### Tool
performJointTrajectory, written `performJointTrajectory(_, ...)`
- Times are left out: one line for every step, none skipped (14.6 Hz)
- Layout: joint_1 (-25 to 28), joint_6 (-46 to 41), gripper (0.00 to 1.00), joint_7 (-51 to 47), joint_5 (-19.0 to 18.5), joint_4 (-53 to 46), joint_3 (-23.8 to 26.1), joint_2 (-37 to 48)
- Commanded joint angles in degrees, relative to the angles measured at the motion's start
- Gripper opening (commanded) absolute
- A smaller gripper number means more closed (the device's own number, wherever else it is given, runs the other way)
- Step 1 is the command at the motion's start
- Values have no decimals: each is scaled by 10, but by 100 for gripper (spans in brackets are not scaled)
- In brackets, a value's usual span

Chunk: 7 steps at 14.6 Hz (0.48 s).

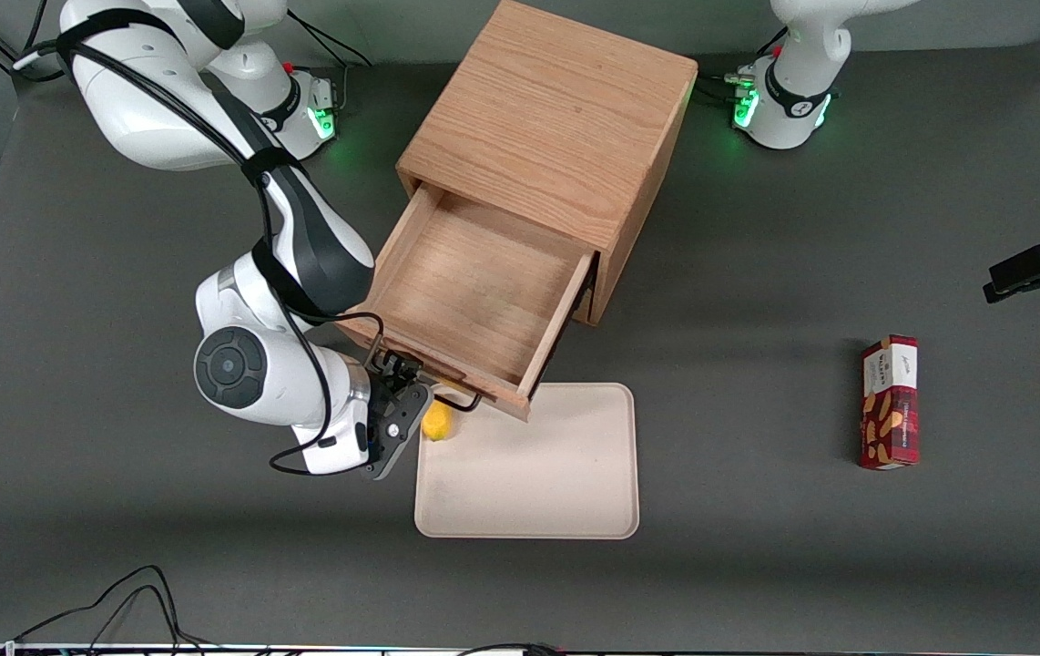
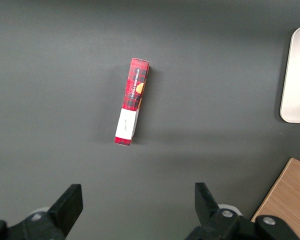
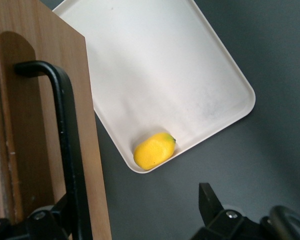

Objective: Open upper drawer
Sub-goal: 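Pull the upper drawer outward by its handle with the right gripper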

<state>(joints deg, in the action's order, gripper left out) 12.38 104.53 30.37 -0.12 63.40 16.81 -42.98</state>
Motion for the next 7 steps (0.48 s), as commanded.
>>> performJointTrajectory(7, -13, 100, 0, -6, -42, -3, -16)
performJointTrajectory(6, -13, 100, -2, -6, -44, -3, -19)
performJointTrajectory(6, -12, 100, -7, -6, -47, -3, -20)
performJointTrajectory(5, -13, 100, -12, -6, -56, -3, -25)
performJointTrajectory(6, -13, 100, -14, -6, -64, -3, -30)
performJointTrajectory(6, -11, 100, -16, -6, -67, -3, -33)
performJointTrajectory(5, -9, 100, -17, -6, -73, -3, -37)
